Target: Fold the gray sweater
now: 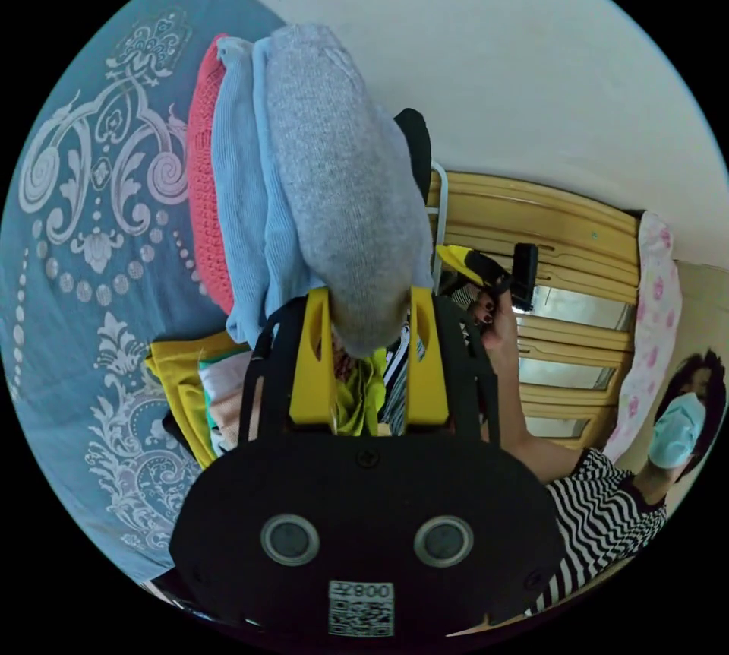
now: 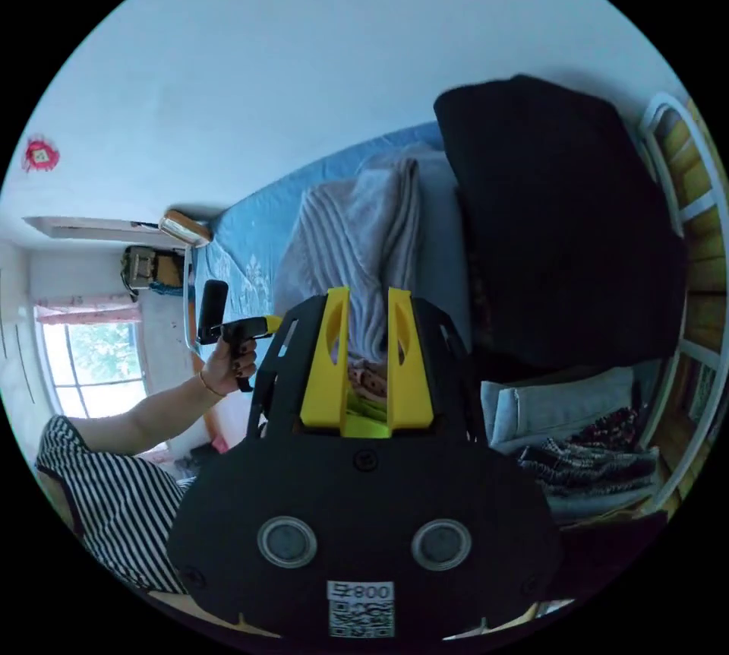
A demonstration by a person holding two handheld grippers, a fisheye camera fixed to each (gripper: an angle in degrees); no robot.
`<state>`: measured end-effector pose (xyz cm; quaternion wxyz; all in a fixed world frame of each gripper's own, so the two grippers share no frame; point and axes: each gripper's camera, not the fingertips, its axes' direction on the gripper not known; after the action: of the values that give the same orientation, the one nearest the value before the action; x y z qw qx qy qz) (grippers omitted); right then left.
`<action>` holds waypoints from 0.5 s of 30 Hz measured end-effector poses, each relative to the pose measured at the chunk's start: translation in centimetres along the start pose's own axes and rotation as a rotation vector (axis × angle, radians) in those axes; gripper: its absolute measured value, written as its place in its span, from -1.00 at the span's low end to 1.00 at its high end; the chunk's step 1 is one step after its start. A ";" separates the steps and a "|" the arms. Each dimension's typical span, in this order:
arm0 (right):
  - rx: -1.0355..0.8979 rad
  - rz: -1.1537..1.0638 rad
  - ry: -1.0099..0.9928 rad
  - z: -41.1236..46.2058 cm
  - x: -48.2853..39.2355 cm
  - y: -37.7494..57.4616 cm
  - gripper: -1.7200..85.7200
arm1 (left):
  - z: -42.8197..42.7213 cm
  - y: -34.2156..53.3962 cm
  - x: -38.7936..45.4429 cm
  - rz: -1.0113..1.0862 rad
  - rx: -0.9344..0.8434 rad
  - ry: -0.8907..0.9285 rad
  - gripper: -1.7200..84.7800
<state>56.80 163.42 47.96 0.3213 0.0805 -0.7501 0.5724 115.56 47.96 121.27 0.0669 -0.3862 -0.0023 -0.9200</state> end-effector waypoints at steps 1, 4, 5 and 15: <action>0.048 -0.025 0.026 -1.4 -1.4 0.4 -0.79 | 0.2 0.0 0.2 0.003 0.005 -0.007 -0.66; 0.123 -0.079 0.110 -3.3 -4.3 1.9 -0.87 | 0.3 0.8 1.3 0.025 0.074 -0.056 -0.70; 0.133 -0.102 0.095 -3.3 -5.1 2.2 -0.90 | 0.2 1.2 1.9 0.035 0.105 -0.081 -0.73; -0.150 -0.005 0.200 1.7 -2.0 -0.9 -0.96 | 12.4 -3.9 6.3 0.353 -0.190 -0.480 -0.94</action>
<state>58.15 161.05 47.25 0.4013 0.0005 -0.7548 0.5189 119.46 51.77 134.64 0.1868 -0.5913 0.1352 -0.7728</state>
